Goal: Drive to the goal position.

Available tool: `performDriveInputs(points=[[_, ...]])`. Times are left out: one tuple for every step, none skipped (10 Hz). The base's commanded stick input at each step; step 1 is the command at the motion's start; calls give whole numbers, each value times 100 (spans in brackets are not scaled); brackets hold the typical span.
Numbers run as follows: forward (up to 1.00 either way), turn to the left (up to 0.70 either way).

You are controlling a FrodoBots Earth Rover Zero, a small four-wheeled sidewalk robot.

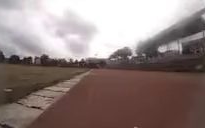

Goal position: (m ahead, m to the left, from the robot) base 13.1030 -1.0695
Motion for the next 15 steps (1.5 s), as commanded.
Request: performDriveInputs(points=[[100,17],[100,0],[100,0],[100,0],[100,0],[100,0],[100,0],[100,0],[100,0],[100,0],[100,0],[100,0],[100,0],[100,0],[100,0]])
